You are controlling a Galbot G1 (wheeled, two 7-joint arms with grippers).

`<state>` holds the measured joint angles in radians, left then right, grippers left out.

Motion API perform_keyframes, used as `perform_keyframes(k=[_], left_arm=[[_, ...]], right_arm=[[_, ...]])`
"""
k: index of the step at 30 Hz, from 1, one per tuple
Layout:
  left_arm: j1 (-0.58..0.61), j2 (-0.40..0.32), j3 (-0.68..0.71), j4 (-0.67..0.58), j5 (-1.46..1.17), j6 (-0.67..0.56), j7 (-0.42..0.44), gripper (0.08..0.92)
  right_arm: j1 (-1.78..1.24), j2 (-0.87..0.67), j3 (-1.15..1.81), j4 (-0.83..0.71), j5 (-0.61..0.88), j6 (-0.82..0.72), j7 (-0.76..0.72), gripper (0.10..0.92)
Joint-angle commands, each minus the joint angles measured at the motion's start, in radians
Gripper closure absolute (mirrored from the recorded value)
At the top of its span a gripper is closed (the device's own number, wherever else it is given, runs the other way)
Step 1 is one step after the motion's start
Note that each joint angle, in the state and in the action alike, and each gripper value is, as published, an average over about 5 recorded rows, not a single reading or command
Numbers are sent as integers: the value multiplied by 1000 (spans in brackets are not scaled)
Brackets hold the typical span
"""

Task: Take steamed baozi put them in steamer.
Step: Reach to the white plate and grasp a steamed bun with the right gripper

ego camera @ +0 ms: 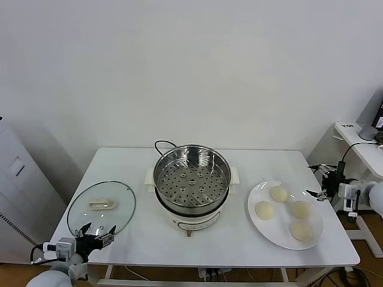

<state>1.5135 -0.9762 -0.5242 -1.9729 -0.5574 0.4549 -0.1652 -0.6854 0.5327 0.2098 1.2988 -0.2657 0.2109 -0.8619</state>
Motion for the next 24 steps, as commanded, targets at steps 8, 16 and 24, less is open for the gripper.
perform_keyframes(k=[8, 16, 24], left_arm=[[-2, 3, 3, 2, 0, 3, 0, 177], [-4, 4, 6, 6, 0, 6, 0, 177], [-9, 4, 11, 9, -2, 6, 0, 177]], right_arm=[[464, 56, -480, -256, 60, 54, -247, 203], [536, 163, -553, -375, 37, 79, -290, 203], [542, 257, -549, -469, -45, 102, -279, 203]])
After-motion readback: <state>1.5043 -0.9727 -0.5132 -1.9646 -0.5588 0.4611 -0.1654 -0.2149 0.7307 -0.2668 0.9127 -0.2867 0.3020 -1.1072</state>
